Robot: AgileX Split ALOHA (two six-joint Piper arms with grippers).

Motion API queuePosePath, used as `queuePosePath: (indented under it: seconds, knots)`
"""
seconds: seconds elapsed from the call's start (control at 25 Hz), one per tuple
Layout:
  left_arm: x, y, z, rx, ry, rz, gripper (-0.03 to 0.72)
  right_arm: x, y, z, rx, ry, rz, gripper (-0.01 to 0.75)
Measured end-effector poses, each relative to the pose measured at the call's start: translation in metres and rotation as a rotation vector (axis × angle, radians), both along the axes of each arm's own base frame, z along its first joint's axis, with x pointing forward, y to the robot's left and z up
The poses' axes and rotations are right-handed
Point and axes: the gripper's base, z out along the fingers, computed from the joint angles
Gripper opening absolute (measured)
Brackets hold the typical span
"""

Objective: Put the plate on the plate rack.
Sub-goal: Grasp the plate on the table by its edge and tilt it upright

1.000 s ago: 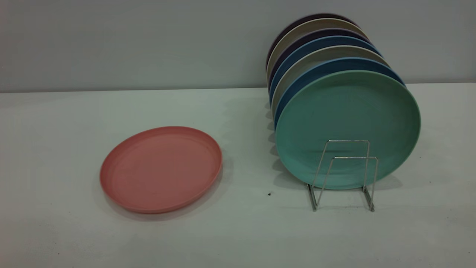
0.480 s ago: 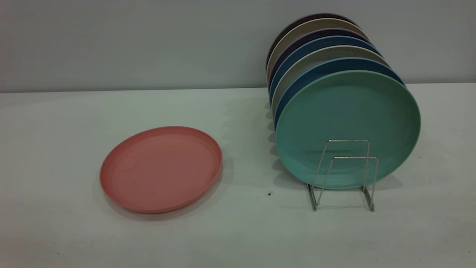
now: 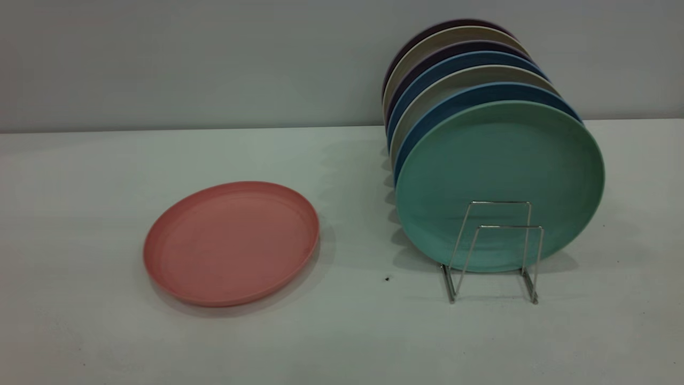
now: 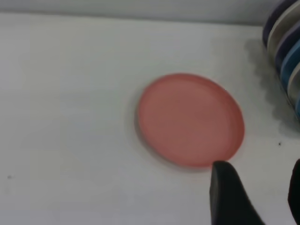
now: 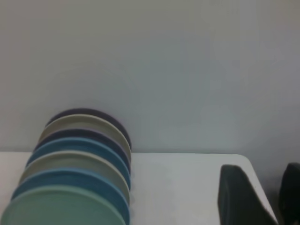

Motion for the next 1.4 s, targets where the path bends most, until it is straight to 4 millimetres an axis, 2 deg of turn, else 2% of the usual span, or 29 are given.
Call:
queuePosePath:
  seconds: [0.2,0.48,0.64,0.72,0.88,1.0,1.16,1.4]
  knots:
    - [0.045,-0.003,-0.006,-0.046,0.042,0.004,0.346,0.027,-0.002,-0.003,0.019,0.051,-0.004,0.239]
    - [0.125,-0.012,-0.018,-0.022,0.224,-0.118,0.346,0.064,-0.006,-0.022,-0.058,0.213,-0.018,0.239]
    - [0.160,0.004,-0.028,-0.164,0.308,-0.137,0.346,0.076,-0.007,-0.030,-0.050,0.276,-0.017,0.239]
    - [0.173,0.022,-0.042,-0.280,0.358,-0.173,0.344,0.082,-0.007,-0.036,-0.048,0.319,-0.016,0.239]
    - [0.187,0.062,-0.069,-0.474,0.364,-0.155,0.344,0.093,-0.008,-0.047,-0.050,0.398,-0.014,0.239]
    - [0.193,0.082,-0.093,-0.504,0.406,-0.095,0.343,0.098,-0.009,-0.054,-0.058,0.444,-0.013,0.239]
    - [0.201,0.084,-0.131,-0.503,0.507,-0.103,0.342,0.106,-0.009,-0.067,-0.046,0.532,-0.014,0.239]
    - [0.206,0.082,-0.198,-0.503,0.673,-0.127,0.342,0.116,-0.010,-0.081,-0.038,0.621,-0.013,0.239]
